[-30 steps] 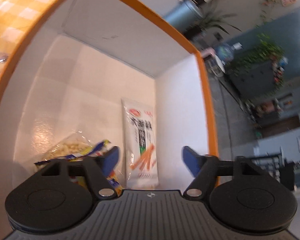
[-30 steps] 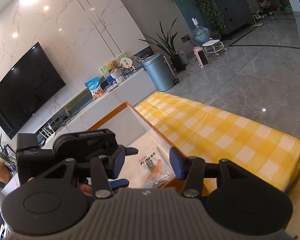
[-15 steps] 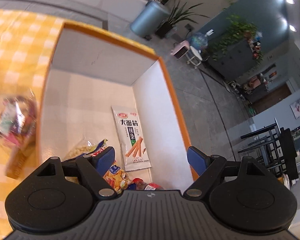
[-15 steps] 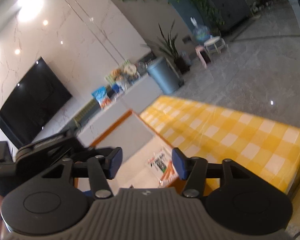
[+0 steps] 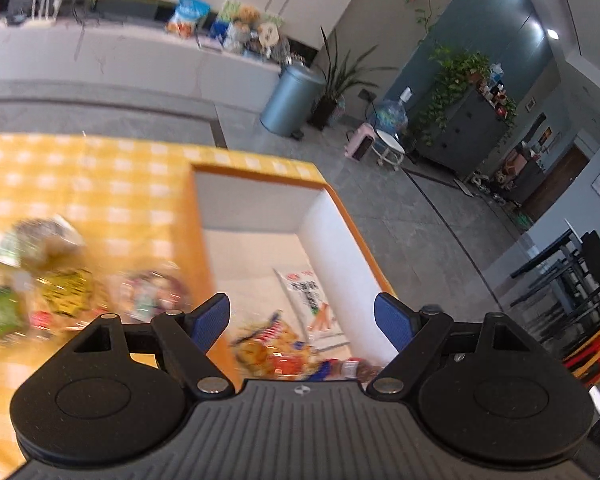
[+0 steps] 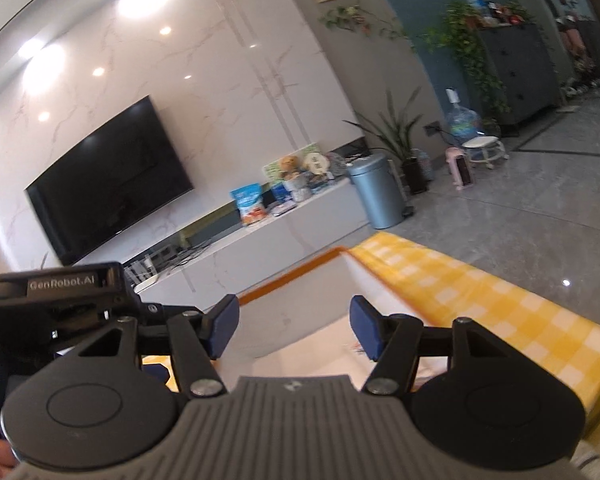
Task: Organize snacks
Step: 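Withdraw both open grippers from the box back toward the snacks, then grasp the green sausage stick with the left gripper, then grasp the clear pack of white balls with the right gripper, then carry the sausage with left gripper while right carries the ball pack over the box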
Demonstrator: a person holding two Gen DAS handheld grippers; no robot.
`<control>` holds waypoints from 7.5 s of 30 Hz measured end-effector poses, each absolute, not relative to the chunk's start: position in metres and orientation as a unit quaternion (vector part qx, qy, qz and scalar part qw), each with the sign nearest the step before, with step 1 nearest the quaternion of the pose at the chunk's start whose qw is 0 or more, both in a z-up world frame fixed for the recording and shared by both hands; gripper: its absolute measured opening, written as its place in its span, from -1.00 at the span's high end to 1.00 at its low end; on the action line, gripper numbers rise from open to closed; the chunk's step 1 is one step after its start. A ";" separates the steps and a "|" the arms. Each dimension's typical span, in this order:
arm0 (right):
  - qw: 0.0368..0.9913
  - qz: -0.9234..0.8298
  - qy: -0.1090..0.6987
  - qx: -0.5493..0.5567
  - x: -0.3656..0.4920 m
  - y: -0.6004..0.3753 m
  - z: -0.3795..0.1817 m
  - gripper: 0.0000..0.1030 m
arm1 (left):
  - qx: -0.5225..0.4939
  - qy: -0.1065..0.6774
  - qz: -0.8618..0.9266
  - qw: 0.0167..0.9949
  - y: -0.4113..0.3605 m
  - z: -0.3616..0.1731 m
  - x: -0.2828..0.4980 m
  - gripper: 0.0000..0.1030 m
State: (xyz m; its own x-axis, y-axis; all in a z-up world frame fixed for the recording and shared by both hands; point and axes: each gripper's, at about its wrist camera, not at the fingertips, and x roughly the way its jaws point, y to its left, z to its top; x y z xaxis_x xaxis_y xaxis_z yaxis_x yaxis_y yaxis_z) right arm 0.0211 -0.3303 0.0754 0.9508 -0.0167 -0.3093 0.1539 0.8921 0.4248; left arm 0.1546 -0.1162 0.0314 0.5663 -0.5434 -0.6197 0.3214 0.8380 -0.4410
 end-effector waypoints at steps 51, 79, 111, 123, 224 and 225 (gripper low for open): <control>0.905 0.046 0.419 0.063 0.113 -0.117 -0.071 -0.90 | -0.084 0.417 -0.011 0.905 0.082 -0.112 0.146 -0.76; 0.906 0.025 0.423 -0.014 0.090 -0.107 -0.066 -0.24 | -0.040 0.456 -0.022 0.889 0.058 -0.116 0.129 0.51; 0.926 0.037 0.375 0.011 0.078 -0.116 -0.050 -0.01 | -0.048 0.429 -0.048 0.901 0.058 -0.100 0.111 0.52; 0.922 0.080 0.371 0.076 0.066 -0.139 -0.030 0.00 | -0.050 0.381 -0.080 0.920 0.048 -0.061 0.093 0.52; 0.883 0.178 0.433 0.044 0.052 -0.172 -0.018 0.01 | -0.162 0.371 -0.170 0.898 0.025 -0.030 0.091 0.52; 0.885 0.184 0.424 0.052 0.051 -0.174 -0.014 0.01 | -0.165 0.368 -0.170 0.899 0.026 -0.028 0.090 0.52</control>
State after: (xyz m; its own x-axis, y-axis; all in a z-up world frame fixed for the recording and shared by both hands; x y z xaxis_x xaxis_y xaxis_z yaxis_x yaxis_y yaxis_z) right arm 0.0506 -0.1736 -0.0140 0.5733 0.3691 -0.7315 -0.2814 0.9272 0.2473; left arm 0.0895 0.0259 -0.0277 0.6705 -0.4274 -0.6064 0.1848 0.8878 -0.4214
